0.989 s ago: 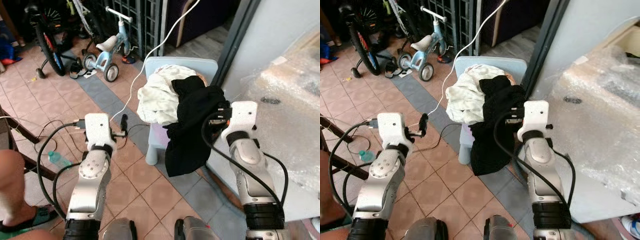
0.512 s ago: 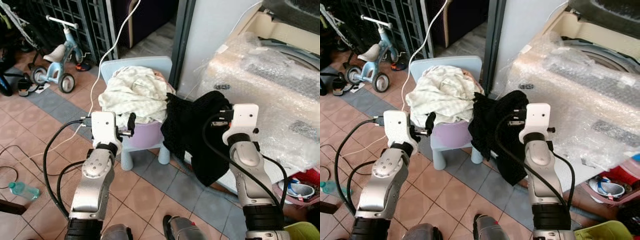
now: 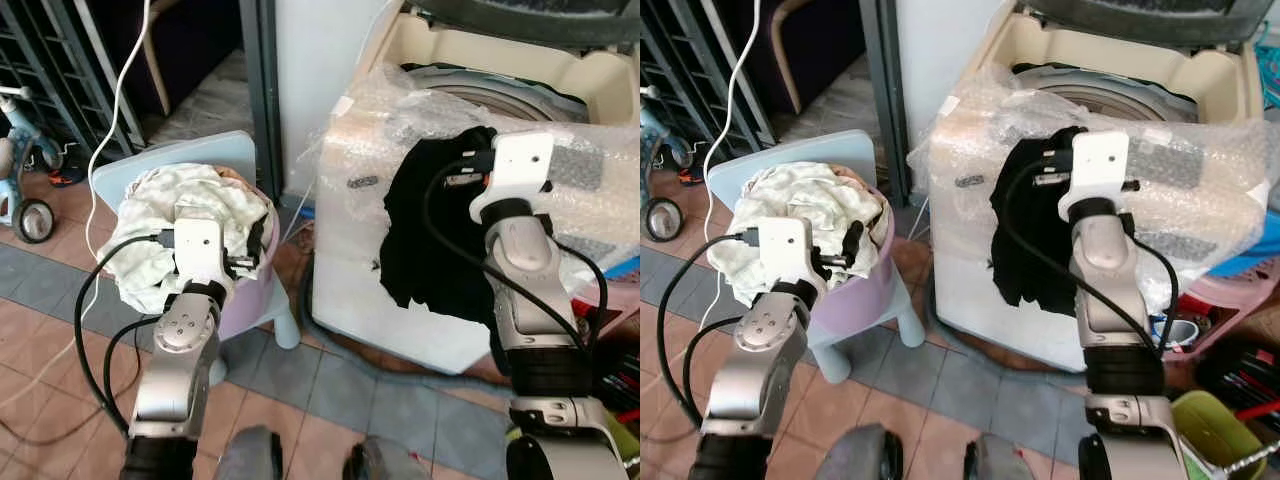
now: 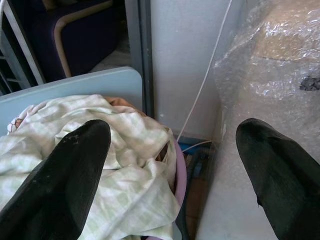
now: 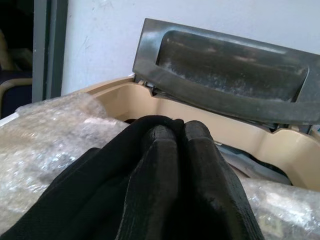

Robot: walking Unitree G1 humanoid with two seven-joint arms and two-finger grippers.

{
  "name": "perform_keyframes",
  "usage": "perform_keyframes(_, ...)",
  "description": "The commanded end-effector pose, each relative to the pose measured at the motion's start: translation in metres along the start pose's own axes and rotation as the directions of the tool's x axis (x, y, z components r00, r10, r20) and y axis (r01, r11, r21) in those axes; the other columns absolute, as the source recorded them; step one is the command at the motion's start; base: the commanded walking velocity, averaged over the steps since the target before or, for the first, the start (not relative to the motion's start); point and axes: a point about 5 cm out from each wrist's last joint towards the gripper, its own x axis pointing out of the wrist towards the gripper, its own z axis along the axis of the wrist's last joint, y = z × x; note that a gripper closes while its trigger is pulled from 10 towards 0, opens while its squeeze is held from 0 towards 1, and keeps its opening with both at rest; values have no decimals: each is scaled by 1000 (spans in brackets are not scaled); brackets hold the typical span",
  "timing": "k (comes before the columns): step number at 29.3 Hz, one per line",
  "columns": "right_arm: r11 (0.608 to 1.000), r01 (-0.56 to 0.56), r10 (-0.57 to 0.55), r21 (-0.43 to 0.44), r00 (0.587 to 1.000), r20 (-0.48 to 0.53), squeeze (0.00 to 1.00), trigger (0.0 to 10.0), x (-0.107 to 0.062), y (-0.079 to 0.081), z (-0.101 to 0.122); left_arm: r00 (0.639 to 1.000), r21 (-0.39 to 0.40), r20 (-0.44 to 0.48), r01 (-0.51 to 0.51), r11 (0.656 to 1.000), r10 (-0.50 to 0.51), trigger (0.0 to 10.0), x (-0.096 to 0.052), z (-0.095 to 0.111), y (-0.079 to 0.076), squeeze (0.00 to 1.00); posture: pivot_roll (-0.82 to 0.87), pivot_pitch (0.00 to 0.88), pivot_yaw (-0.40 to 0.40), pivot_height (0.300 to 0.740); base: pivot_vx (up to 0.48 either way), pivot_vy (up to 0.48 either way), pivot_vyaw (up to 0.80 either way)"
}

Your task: Clothes washing

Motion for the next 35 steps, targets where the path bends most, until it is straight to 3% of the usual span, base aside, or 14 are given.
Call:
perform_keyframes(1,999,24,-20,-33,994,112,0,10000,12,-19,28,999,-15,2,39,999,-39,10000,0,2,-11,0,-2,94,15,740,0,0,-800)
perform_keyframes(2,999,12,-4,-51,987,159,0,10000,21,-24,43,999,-12,-1,42,999,-42,10000,0,1,-12,0,-3,94,17,740,0,0,-800)
perform_keyframes(5,998,-8,19,-54,978,206,0,10000,34,-28,62,999,-11,-6,35,999,-35,10000,1,1,-11,0,-2,96,18,740,0,0,-800)
perform_keyframes(7,995,-26,51,-101,966,254,0,10000,44,-32,77,999,-18,-11,31,999,-31,10000,0,0,-9,0,0,96,17,740,0,0,-744)
perform_keyframes(12,992,-51,85,-119,950,301,0,10000,62,-35,98,999,-27,-14,32,999,-32,10000,0,-1,-9,0,5,101,17,740,0,0,-665)
perform_keyframes(15,987,-89,129,-135,936,326,0,10000,73,-30,110,999,-27,-15,30,999,-31,10000,0,0,-9,0,8,103,17,740,0,0,-598)
perform_keyframes(19,970,-167,222,-176,901,373,0,10000,85,-12,127,999,-26,-20,35,999,-36,10000,-1,-2,-9,0,2,120,16,740,232,0,-128)
perform_keyframes(20,963,-201,257,-178,882,394,0,10000,89,-1,136,999,-22,-23,35,999,-35,10000,0,-2,-10,0,5,117,13,740,398,0,0)
perform_keyframes(24,955,-243,294,-173,860,417,0,10000,91,11,142,999,-21,-19,29,999,-29,10000,0,-1,-10,0,13,110,5,740,417,0,0)
perform_keyframes(28,916,-345,400,-203,809,430,0,10000,88,37,135,999,-31,-43,-12,999,11,10000,-3,-4,-5,0,22,117,-2,740,432,64,0)
perform_keyframes(35,897,-392,442,-203,798,410,0,10000,84,43,122,997,-9,-63,-44,999,43,10000,-3,-5,-2,0,31,134,0,740,388,281,0)
